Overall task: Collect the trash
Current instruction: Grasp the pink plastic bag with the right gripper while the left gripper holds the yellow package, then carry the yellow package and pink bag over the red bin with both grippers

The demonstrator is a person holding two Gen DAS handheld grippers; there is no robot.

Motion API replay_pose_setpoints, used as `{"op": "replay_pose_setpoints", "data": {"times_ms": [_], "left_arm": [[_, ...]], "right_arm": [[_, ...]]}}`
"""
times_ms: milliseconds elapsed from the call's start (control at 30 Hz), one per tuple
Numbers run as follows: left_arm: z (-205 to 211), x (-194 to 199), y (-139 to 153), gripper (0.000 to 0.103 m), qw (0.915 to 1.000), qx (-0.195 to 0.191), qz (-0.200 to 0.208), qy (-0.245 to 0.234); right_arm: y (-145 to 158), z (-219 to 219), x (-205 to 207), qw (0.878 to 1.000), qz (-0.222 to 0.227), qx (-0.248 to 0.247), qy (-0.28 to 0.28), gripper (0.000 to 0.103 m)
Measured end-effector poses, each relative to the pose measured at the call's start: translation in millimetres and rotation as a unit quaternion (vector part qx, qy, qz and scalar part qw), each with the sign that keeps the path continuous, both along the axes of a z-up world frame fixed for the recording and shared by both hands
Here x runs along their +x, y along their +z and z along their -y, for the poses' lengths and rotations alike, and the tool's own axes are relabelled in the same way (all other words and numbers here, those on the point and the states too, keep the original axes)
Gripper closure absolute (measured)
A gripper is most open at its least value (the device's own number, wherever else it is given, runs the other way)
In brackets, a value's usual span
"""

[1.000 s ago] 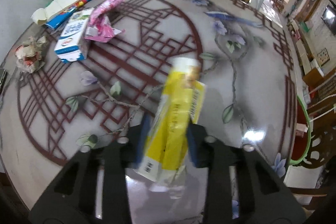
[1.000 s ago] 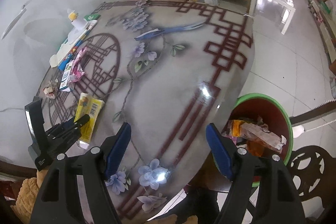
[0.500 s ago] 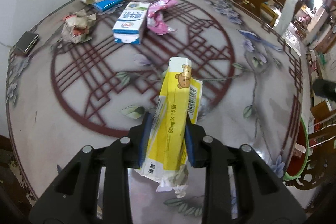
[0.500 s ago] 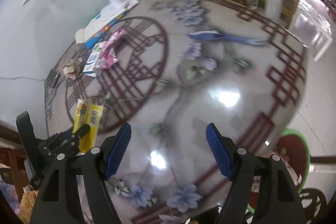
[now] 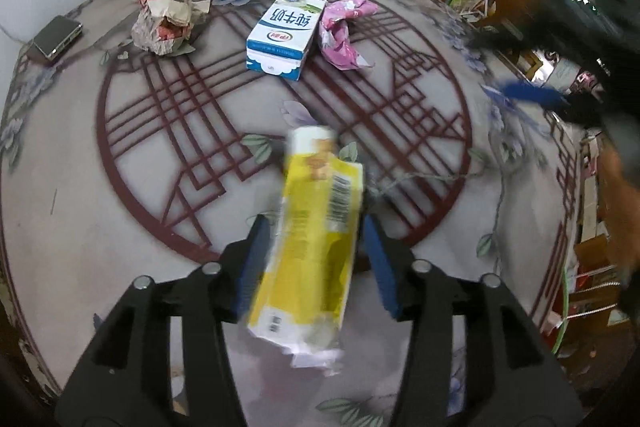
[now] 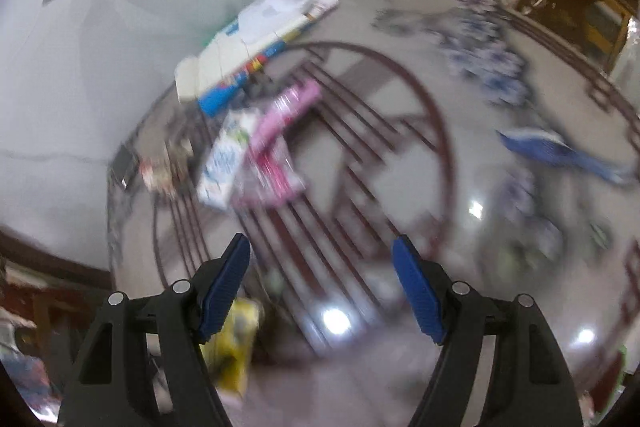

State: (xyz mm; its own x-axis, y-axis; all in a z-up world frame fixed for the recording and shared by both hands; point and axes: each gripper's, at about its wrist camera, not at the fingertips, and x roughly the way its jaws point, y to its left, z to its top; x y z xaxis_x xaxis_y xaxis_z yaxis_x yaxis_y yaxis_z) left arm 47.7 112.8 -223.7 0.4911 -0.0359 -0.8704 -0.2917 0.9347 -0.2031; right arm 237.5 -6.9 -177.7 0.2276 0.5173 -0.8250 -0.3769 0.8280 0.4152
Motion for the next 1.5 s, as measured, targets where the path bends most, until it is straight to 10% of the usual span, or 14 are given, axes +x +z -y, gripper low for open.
{"op": "replay_pose_setpoints", "data": {"times_ms": [333,433,500,600,1167,1500], "left_arm": [[-7,8,-8,0.052,0.9998,-0.011,-0.007,0.015],[-9,7,-11,0.056,0.9996,-0.015,-0.011,0.022],[-8,7,-11,0.068,0.9995,-0.014,-0.012,0.024],[-8,7,-9,0.08,0.9995,-0.011,-0.008,0.028],[45,-2,20,0.087,0.9992,0.006,0.019,-0.036],[72,-14,36,0.087,0.9975,0.01,0.029,-0.064]], "right_arm": [[-54,-99,87,0.998,-0.052,-0.001,-0.022,0.032],[-60,-104,90,0.998,-0.053,0.001,-0.016,0.054],[-49,-103,83,1.0,-0.024,0.004,0.01,0.089],[-31,-89,64,0.999,0.011,-0.003,0.05,0.099],[14,126,-91,0.998,0.023,0.015,-0.052,0.099],[21,180,-138,0.993,0.021,0.042,-0.111,0.099]]}}
